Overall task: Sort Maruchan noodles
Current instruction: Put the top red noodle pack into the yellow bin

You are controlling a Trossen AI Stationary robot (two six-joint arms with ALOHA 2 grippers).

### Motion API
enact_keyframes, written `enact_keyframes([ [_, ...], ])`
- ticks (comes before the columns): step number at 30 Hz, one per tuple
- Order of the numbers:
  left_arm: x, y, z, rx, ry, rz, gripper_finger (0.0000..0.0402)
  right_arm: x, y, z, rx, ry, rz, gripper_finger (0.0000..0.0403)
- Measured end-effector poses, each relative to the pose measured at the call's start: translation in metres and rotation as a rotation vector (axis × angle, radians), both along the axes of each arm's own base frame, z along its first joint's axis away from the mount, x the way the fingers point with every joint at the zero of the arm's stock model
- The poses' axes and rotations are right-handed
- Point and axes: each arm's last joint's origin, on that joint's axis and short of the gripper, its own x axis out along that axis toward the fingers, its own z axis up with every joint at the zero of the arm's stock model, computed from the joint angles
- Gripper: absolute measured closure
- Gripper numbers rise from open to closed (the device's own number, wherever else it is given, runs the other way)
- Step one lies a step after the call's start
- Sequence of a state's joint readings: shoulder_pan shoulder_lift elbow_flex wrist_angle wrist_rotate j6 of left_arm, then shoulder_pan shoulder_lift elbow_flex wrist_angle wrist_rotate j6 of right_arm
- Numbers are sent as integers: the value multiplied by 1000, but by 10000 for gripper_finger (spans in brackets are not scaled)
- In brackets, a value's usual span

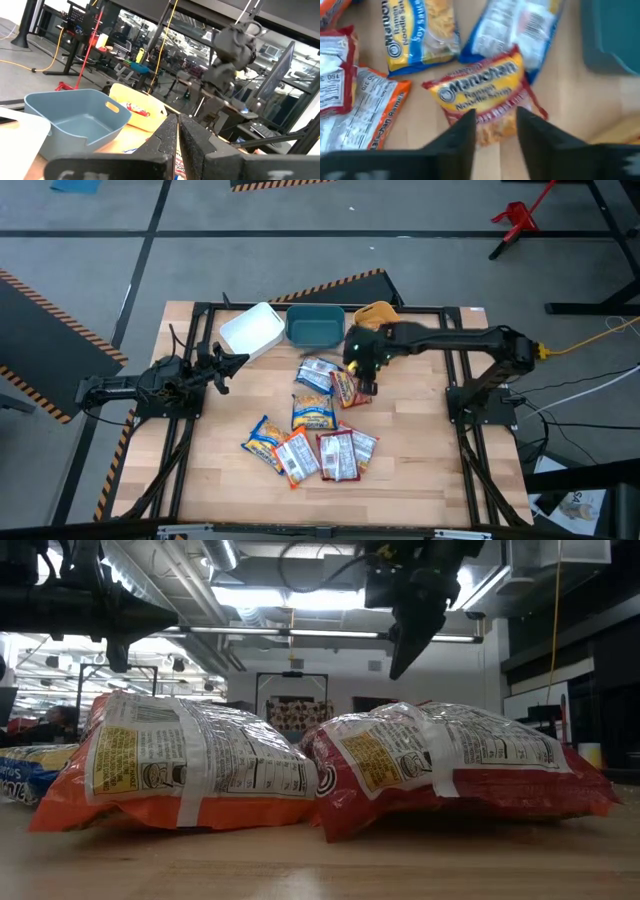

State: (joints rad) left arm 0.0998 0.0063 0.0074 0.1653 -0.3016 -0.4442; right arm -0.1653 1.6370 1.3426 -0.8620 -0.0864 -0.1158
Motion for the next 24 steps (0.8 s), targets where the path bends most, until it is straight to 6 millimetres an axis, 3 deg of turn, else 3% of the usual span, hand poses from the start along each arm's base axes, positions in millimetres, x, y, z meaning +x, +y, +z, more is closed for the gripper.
enact_keyframes([
  [6, 0, 0, 0, 0, 1, 0, 390, 24, 43, -19, -152, -24, 175, 121],
  [10, 0, 0, 0, 0, 0, 0, 390, 30, 61, -35, -199, 30, 234, 54],
  [14, 0, 0, 0, 0, 1, 0, 390, 35, 74, -51, -236, 79, 316, 31],
  [24, 0, 0, 0, 1, 3, 0, 390, 44, 94, -84, -403, 181, 619, 29],
])
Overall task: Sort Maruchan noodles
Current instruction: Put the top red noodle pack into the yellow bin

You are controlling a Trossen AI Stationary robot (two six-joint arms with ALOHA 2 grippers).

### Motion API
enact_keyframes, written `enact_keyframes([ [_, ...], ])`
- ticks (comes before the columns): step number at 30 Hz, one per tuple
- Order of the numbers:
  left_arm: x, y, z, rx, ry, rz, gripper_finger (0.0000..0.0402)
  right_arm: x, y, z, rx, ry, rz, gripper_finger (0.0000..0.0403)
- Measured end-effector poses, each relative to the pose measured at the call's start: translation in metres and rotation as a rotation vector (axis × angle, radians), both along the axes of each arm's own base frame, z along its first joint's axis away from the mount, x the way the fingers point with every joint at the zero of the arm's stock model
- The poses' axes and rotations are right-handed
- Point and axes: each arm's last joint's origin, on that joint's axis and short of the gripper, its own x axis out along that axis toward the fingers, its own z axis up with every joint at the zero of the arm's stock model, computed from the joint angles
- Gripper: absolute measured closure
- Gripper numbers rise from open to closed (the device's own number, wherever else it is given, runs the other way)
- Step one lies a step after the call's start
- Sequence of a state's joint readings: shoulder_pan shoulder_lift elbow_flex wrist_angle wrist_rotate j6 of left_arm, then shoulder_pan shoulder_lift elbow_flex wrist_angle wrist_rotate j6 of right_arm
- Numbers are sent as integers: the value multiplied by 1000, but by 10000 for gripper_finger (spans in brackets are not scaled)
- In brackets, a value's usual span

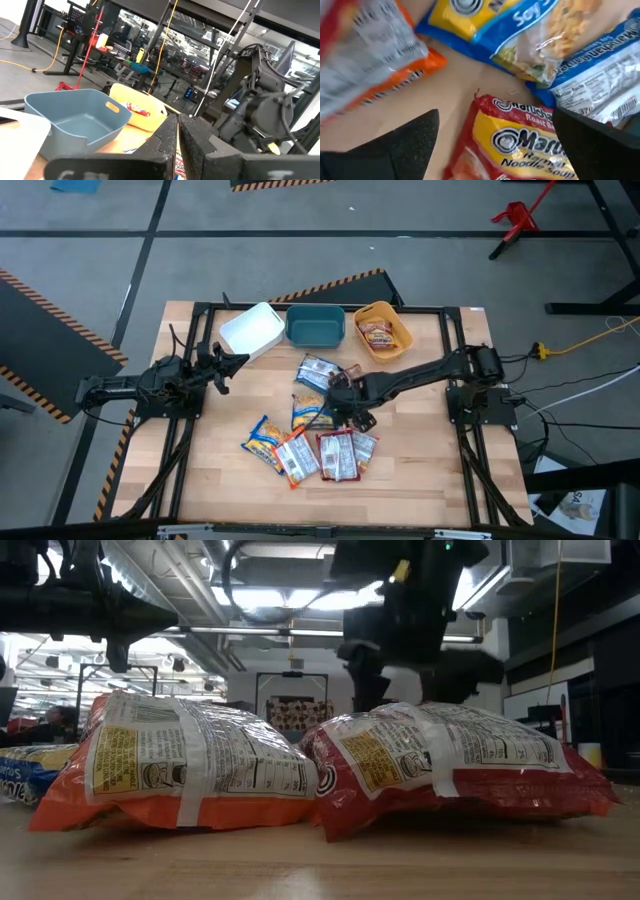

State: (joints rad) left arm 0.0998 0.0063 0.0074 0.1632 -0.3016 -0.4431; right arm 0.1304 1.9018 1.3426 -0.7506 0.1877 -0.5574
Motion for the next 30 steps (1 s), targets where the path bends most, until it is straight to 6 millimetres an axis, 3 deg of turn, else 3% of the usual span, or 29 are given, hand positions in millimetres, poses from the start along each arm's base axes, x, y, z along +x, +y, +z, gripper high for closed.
enact_keyframes([
  [6, 0, 0, -2, 2, 27, 1, 390, 4, -4, -20, -84, 64, 25, 32],
  [10, 0, 0, -2, 2, 27, 1, 390, 5, -7, -28, -107, 83, 13, 66],
  [15, 0, 0, -3, 2, 28, 1, 390, 5, -7, -28, -109, 76, -27, 156],
  [24, 0, 0, -2, 4, 28, 4, 390, 5, -6, -29, -59, 70, -80, 374],
  [30, 0, 0, -2, 2, 27, 4, 390, 5, -6, -28, -47, 66, -108, 396],
])
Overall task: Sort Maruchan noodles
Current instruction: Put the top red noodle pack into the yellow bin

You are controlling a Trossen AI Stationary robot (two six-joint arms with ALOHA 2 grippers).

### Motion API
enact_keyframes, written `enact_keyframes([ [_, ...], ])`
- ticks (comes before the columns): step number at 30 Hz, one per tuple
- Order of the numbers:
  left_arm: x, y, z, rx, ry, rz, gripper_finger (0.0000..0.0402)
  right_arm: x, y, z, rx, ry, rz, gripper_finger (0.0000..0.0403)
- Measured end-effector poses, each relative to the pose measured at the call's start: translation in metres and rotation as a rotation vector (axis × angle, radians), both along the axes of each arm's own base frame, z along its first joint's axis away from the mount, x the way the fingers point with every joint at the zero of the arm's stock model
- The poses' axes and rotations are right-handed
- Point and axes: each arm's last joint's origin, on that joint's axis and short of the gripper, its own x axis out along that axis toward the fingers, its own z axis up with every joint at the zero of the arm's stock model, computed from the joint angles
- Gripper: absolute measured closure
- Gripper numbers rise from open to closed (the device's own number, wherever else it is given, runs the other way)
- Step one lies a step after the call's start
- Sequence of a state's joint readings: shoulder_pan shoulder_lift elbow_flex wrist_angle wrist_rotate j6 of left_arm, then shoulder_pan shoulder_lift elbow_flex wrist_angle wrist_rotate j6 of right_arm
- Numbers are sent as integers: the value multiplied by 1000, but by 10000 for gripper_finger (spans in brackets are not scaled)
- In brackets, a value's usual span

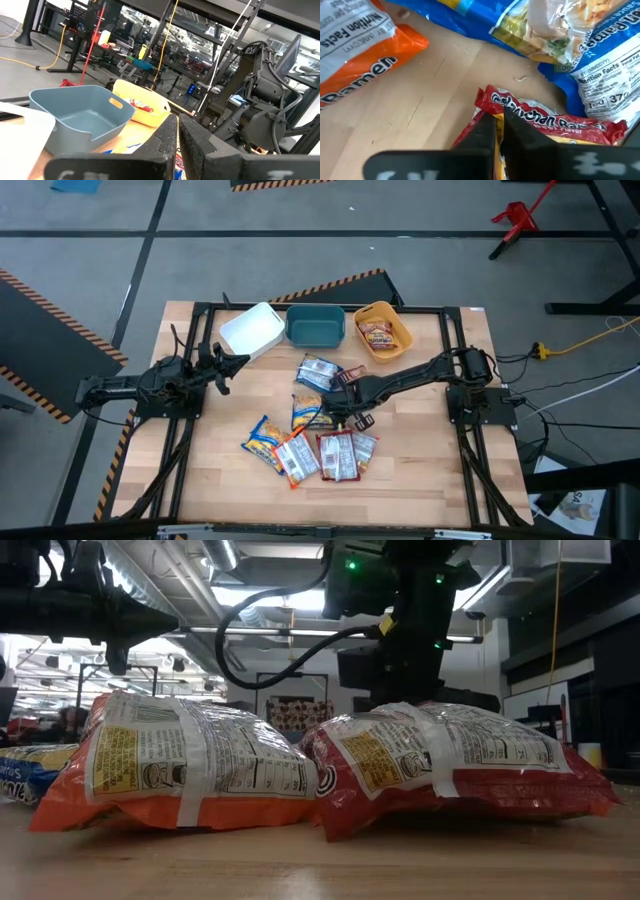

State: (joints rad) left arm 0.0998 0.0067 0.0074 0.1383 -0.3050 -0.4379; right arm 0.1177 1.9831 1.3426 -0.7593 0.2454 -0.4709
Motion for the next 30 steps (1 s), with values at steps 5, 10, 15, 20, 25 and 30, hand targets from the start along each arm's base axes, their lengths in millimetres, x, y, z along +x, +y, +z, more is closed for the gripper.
enact_keyframes([
  [5, 0, 0, 0, -1, 0, 0, 390, -2, 0, 10, 3, -33, -26, 401],
  [10, 0, 0, 0, -3, -1, 0, 390, -7, -4, 36, -3, -115, -59, 402],
  [15, 0, 0, 0, -3, -1, 0, 390, -17, -17, 66, -11, -193, -144, 403],
  [20, 0, 0, 0, -4, -2, 0, 390, -31, -34, 91, -111, -233, -211, 403],
  [25, 0, 0, 0, -4, -2, 0, 390, -43, -51, 115, -188, -292, -233, 403],
  [30, 0, 0, 0, -4, -1, 0, 390, -55, -70, 135, -285, -329, -248, 403],
])
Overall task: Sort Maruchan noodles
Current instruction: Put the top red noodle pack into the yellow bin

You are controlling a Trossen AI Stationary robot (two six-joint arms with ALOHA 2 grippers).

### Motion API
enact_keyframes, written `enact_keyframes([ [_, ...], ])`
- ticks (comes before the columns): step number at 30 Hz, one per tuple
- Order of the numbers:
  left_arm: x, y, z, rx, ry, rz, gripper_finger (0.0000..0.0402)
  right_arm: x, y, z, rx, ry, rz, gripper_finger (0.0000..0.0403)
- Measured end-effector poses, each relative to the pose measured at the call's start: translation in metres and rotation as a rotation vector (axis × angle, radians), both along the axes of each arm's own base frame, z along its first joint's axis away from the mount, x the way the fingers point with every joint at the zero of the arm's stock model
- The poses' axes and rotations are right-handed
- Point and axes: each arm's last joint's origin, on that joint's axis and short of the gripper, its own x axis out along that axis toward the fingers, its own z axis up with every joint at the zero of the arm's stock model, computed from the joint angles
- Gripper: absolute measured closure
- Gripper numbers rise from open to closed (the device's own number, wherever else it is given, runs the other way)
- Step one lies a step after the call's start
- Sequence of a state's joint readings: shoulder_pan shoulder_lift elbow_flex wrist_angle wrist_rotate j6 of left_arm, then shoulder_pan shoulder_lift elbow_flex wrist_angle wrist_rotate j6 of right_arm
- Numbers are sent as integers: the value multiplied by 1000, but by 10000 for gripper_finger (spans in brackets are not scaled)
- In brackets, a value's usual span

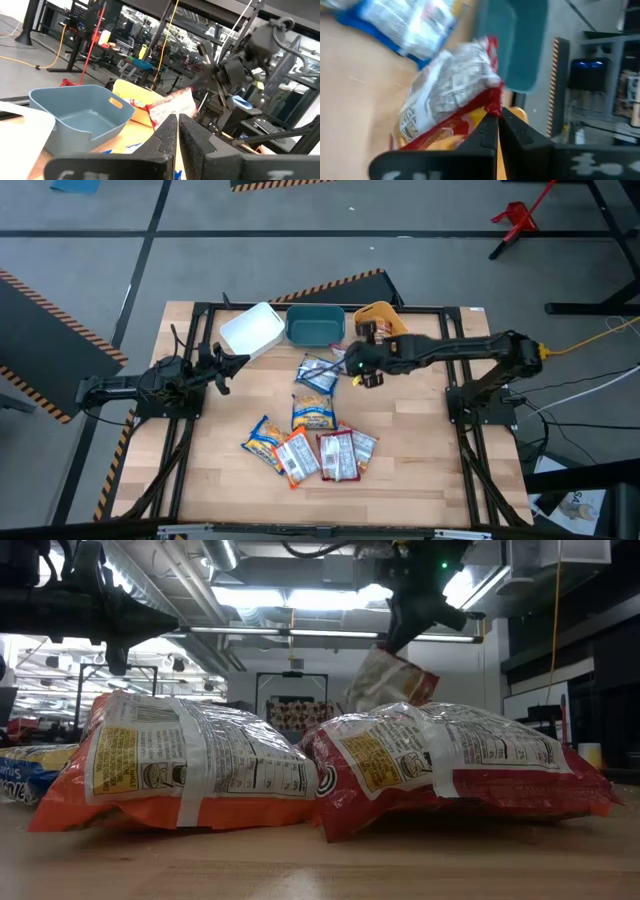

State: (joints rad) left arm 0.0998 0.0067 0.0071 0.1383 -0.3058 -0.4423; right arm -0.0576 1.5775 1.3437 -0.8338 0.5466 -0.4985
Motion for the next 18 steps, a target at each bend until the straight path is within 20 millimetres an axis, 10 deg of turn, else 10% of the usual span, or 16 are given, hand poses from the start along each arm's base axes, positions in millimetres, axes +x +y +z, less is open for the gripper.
enact_keyframes([
  [10, 0, 1, 0, -5, -1, 33, 390, -21, -49, 22, -140, 16, -92, 403],
  [18, 0, 1, 0, -1, 1, 36, 390, -26, -68, 17, 299, -149, -98, 380],
])
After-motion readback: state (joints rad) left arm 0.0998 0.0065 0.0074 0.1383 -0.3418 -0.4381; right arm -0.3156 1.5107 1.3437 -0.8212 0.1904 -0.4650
